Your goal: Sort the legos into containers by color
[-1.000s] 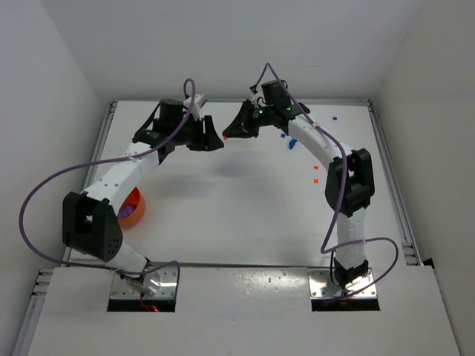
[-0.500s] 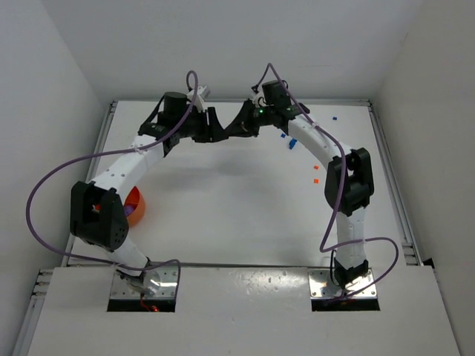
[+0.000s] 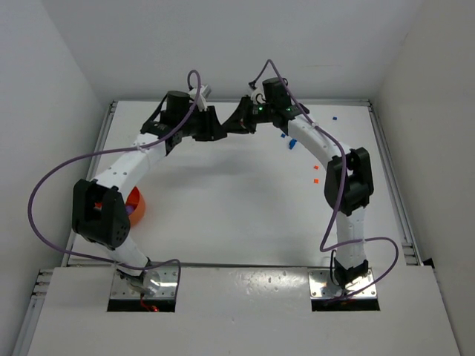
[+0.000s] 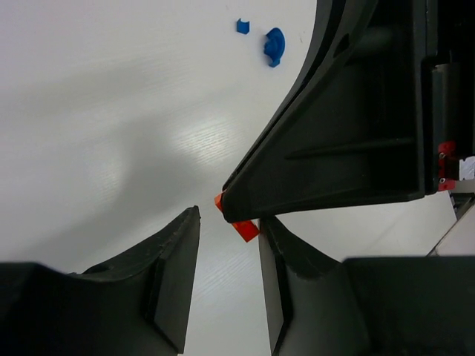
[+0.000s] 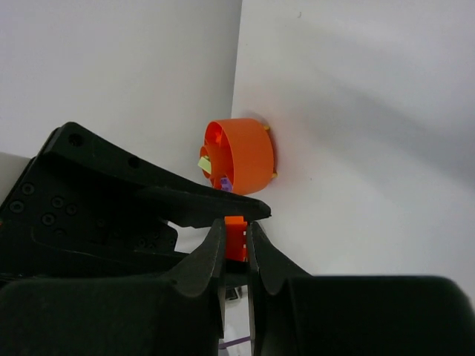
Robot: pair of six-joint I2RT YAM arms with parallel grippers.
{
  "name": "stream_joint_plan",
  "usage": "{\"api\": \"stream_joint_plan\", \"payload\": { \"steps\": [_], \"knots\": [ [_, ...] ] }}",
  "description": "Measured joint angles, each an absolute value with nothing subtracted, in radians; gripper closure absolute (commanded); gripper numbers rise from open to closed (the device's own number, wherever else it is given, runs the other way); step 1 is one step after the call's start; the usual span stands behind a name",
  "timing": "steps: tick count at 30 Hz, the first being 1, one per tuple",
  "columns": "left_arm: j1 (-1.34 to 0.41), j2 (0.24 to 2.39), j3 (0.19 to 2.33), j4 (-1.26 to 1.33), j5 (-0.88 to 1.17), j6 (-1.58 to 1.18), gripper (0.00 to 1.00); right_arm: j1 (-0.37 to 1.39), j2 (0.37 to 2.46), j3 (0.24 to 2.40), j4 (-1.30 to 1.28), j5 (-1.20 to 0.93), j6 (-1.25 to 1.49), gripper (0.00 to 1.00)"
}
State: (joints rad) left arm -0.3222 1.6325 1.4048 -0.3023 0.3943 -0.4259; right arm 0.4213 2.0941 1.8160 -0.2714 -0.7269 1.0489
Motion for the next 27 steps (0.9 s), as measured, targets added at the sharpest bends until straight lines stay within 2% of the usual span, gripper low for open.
{"api": "stream_joint_plan", "payload": {
  "steps": [4, 8, 14, 15, 16, 19, 22, 27],
  "knots": [
    [-0.327, 1.637, 1.424, -0.315, 0.381, -0.424, 0.59, 0.422, 2.094, 1.813, -0.26, -0.735, 1.053, 1.0],
    [-0.329, 1.642, 1.443, -0.328, 0.379, -0.418, 0.75, 0.422, 2.095, 1.812, -0.248, -0.733, 1.056, 1.0],
    [-0.333, 1.642, 1.451, -0.35, 0.339, -0.4, 0.91, 0.421, 2.095, 1.809, -0.236, -0.725, 1.056, 0.98],
    [-0.333, 1.642, 1.452, -0.353, 0.334, -0.397, 0.93, 0.422, 2.095, 1.805, -0.233, -0.725, 1.056, 0.78],
    [-0.334, 1.642, 1.452, -0.36, 0.327, -0.392, 0.93, 0.422, 2.095, 1.8, -0.229, -0.726, 1.059, 0.67],
    [-0.335, 1.638, 1.456, -0.376, 0.298, -0.361, 0.94, 0.416, 2.095, 1.777, -0.214, -0.729, 1.062, 0.42],
    [-0.332, 1.607, 1.444, -0.377, 0.26, -0.311, 0.94, 0.398, 2.095, 1.756, -0.218, -0.747, 1.054, 0.35],
    [-0.315, 1.437, 1.343, -0.425, 0.226, -0.165, 0.96, 0.334, 2.095, 1.735, -0.236, -0.766, 1.002, 0.32]
  ]
}}
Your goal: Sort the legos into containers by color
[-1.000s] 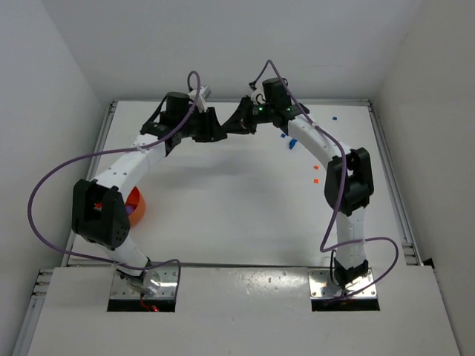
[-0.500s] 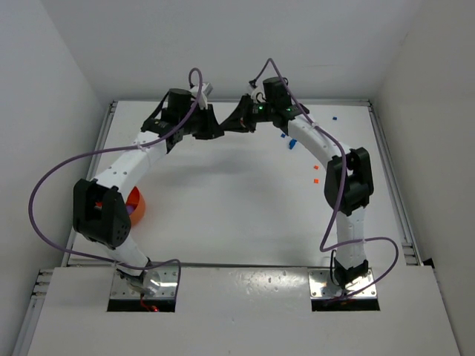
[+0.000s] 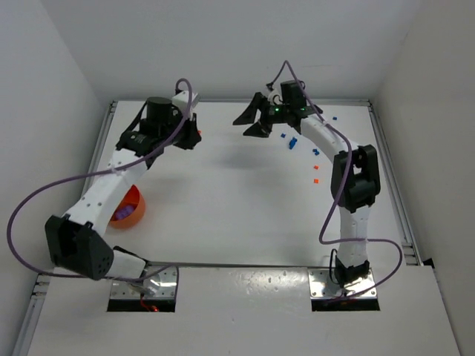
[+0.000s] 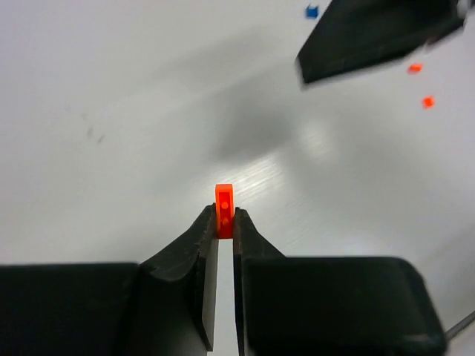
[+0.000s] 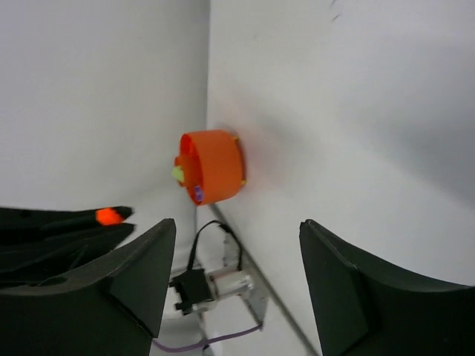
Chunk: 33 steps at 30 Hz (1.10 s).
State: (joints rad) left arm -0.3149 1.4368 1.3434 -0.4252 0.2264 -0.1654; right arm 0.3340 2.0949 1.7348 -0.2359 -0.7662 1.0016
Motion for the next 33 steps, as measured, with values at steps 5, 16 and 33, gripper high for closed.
{"api": "stream_joint_plan", "payload": {
  "steps": [5, 16, 33],
  "knots": [
    [-0.233, 1.287, 1.317, -0.608, 0.218, 0.05, 0.93, 0.219, 2.095, 1.771, -0.333, -0.721, 0.818, 0.32],
    [0.18, 1.133, 1.277, -1.068, 0.231, 0.518, 0.94, 0.183, 2.176, 2.033, -0.498, -0.656, 0.524, 0.32],
    [0.472, 1.459, 1.382, -1.135, 0.081, 0.646, 0.97, 0.157, 2.25, 2.046, -0.603, -0.628, 0.341, 0.37]
  ]
}}
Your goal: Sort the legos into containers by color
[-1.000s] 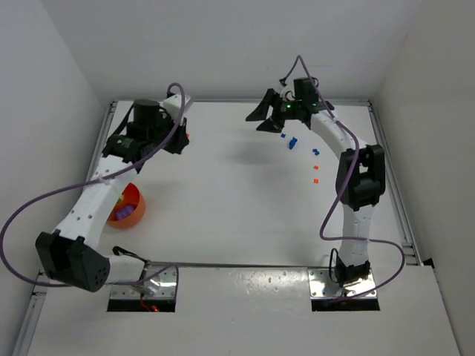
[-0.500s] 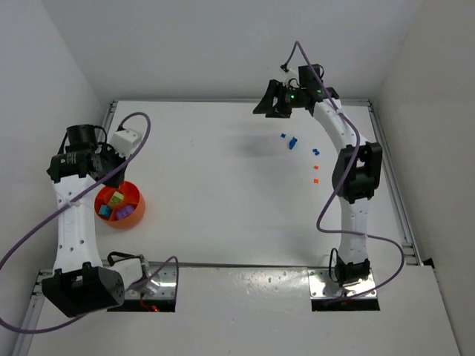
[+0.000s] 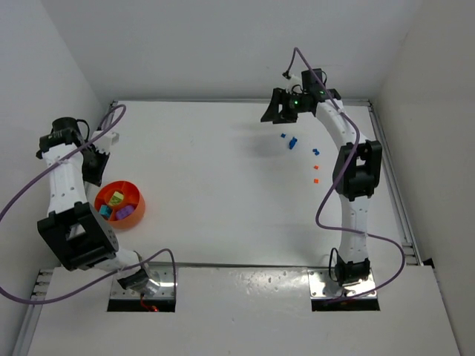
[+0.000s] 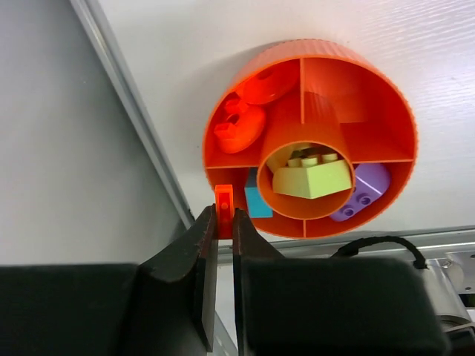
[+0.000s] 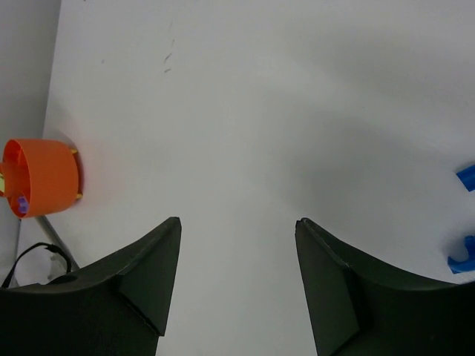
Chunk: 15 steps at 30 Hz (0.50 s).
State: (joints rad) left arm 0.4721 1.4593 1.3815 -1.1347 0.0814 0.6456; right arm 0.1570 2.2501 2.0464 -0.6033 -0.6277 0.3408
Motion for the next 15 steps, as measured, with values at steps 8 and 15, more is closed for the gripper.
{"api": "stream_joint_plan", "payload": {
  "steps": [8, 15],
  "knots": [
    [0.472, 1.505, 1.393, -1.127, 0.031, 0.642, 0.95, 0.152, 2.249, 2.028, -0.609, -0.62, 0.319, 0.37],
    [0.472, 1.531, 1.39, -1.121, 0.019, 0.654, 0.89, 0.152, 2.249, 2.022, -0.611, -0.614, 0.316, 0.37]
  ]
}}
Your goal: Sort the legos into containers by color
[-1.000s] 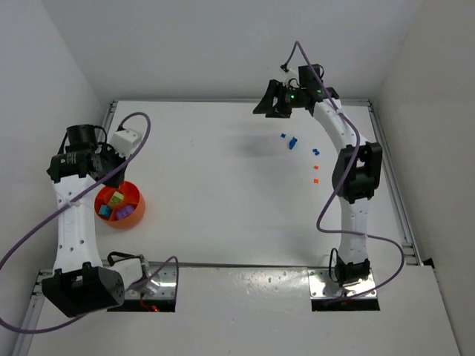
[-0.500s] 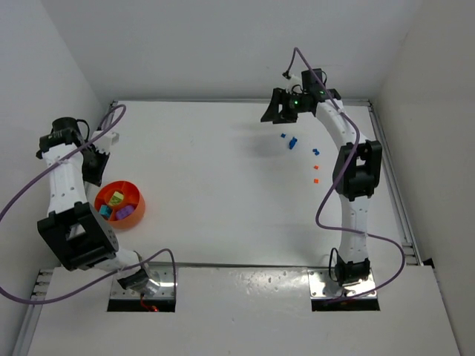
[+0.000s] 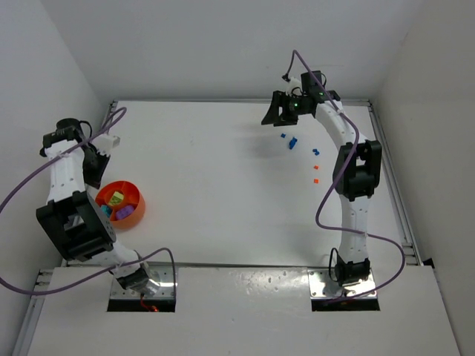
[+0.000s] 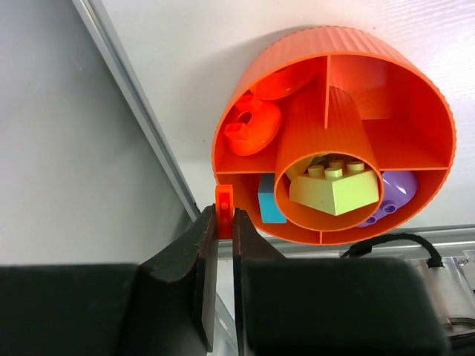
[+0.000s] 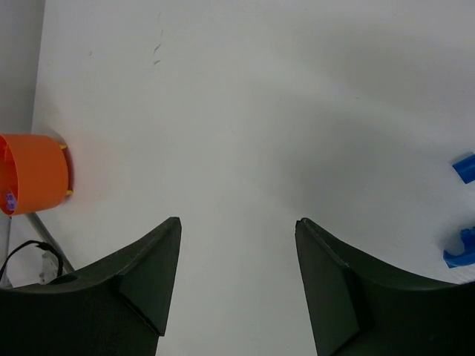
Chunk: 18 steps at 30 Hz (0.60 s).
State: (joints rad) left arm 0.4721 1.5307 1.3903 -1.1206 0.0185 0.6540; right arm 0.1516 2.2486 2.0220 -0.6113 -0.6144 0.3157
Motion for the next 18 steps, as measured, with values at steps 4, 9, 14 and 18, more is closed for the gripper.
{"api": "stream_joint_plan", "payload": {
  "steps": [4, 9, 14, 18],
  "knots": [
    [0.472, 1.563, 1.389, -1.122, 0.018, 0.673, 0.86, 0.152, 2.249, 2.022, -0.611, -0.612, 0.316, 0.37],
    [0.472, 1.609, 1.383, -1.128, 0.018, 0.688, 0.86, 0.152, 2.249, 2.022, -0.61, -0.608, 0.316, 0.37],
    [0.472, 1.638, 1.383, -1.13, 0.022, 0.699, 0.84, 0.152, 2.249, 2.022, -0.609, -0.604, 0.317, 0.37],
    [0.472, 1.665, 1.383, -1.14, 0.023, 0.707, 0.78, 0.152, 2.249, 2.022, -0.607, -0.602, 0.317, 0.37]
  ]
}}
